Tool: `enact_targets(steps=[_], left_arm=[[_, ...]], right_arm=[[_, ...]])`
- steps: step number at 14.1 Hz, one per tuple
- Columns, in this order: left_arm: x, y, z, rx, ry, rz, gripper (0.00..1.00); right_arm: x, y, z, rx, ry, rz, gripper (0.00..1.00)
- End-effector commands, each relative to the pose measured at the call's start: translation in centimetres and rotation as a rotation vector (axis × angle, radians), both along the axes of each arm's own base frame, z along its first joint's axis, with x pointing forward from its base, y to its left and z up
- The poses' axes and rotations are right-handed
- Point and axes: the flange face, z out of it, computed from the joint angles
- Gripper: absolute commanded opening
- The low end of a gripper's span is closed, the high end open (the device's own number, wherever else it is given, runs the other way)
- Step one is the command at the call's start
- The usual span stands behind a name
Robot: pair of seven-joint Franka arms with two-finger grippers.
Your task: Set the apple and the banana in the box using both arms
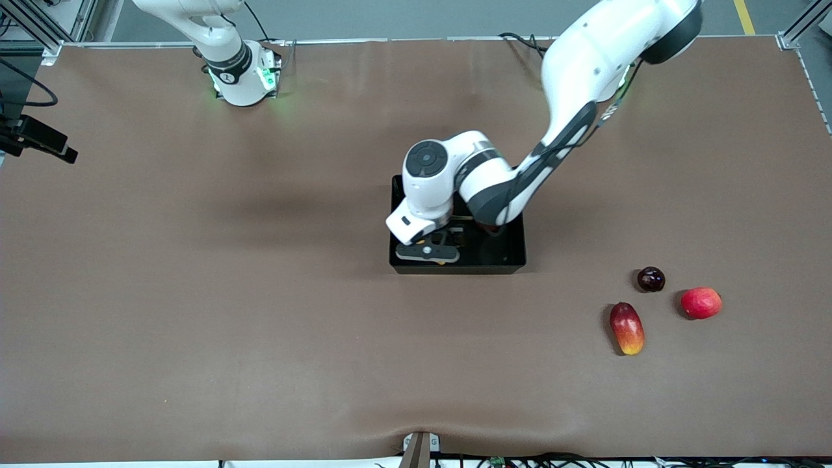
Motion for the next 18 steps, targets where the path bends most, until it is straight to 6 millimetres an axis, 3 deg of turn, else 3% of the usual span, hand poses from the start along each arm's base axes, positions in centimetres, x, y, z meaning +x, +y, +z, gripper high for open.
enact_targets(steps=[1, 5, 9, 12, 14, 18], left_arm=[[1.1, 3.9, 8.2, 0.012, -0.027, 0.072, 1.00], [4.0, 13.5, 18.1, 0.041, -0.013, 0.028, 1.00], [5.5, 25.0, 24.8, 0.082, 0.047, -0.009, 1.00], [4.4, 30.0, 28.5, 0.103, 0.076, 0.019, 1.00], [3.6, 31.5, 30.2, 0.088, 0.084, 0.037, 1.00], [1.8, 35.5, 31.7, 0.084, 0.089, 0.034, 1.00]], right_arm=[[-0.4, -0.4, 0.1, 0.016, 0.001, 0.001, 1.00], [-0.4, -0.3, 0.1, 0.017, 0.001, 0.004, 1.00], [-0.4, -0.4, 0.1, 0.020, -0.003, 0.004, 1.00], [-0.4, -0.3, 0.1, 0.020, 0.000, 0.004, 1.00], [-0.4, -0.3, 0.0, 0.020, 0.002, 0.004, 1.00], [-0.4, -0.3, 0.1, 0.020, 0.000, 0.004, 1.00]])
